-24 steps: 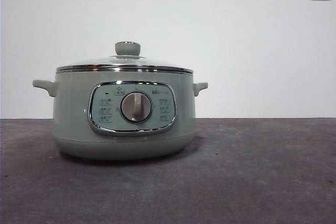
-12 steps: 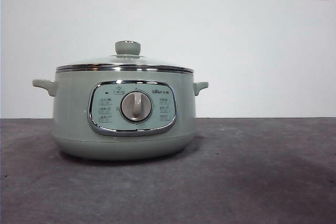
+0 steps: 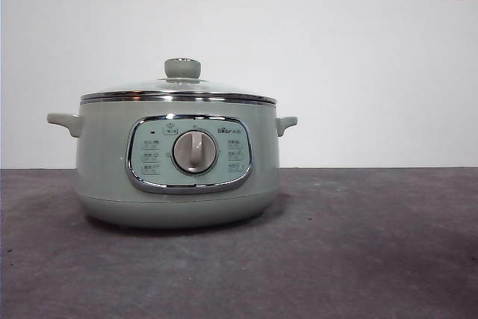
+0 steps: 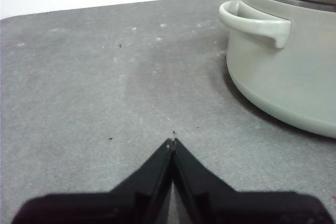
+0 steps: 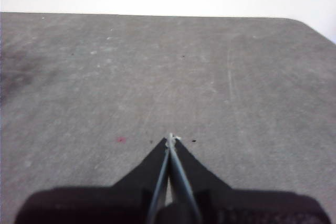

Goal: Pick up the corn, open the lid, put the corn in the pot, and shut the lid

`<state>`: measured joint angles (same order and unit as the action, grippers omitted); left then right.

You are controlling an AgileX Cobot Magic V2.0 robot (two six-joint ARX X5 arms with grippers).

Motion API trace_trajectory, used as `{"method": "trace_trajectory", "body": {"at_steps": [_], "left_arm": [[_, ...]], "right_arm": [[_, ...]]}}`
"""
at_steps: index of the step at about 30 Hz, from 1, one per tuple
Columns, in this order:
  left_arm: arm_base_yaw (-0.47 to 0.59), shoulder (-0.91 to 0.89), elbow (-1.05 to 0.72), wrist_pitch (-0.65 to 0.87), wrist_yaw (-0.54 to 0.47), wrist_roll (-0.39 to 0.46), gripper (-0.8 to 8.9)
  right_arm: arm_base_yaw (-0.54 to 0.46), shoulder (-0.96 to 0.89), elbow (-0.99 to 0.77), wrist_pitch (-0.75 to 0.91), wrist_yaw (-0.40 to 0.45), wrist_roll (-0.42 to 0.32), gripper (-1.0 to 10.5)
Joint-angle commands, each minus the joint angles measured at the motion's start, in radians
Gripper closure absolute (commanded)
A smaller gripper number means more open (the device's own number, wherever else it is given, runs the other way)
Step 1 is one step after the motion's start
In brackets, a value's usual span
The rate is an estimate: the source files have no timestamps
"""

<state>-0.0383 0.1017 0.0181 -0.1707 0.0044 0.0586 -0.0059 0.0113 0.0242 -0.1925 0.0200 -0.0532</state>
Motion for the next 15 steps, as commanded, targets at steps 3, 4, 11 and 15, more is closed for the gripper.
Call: {"method": "trace_trajectory", "body": {"at_steps": [3, 4, 11, 15], "left_arm": [[0.002, 0.000, -0.010, 0.005, 0.003, -0.006, 8.15], [0.002, 0.000, -0.010, 0.006, 0.003, -0.006, 8.15], [0.002, 0.000, -0.010, 0.006, 0.003, -0.006, 8.15], [0.002, 0.000, -0.010, 0.006, 0.003, -0.006, 8.15]], "right_arm": [[0.022, -0.004, -0.010, 0.006, 0.024, 0.002, 9.5], [0.024, -0.004, -0.010, 0.006, 0.024, 0.008, 9.5], [0.026, -0.004, -0.010, 0.008, 0.010, 0.064, 9.5], [0.026, -0.004, -0.010, 0.009, 0.013, 0.064, 9.5]]}}
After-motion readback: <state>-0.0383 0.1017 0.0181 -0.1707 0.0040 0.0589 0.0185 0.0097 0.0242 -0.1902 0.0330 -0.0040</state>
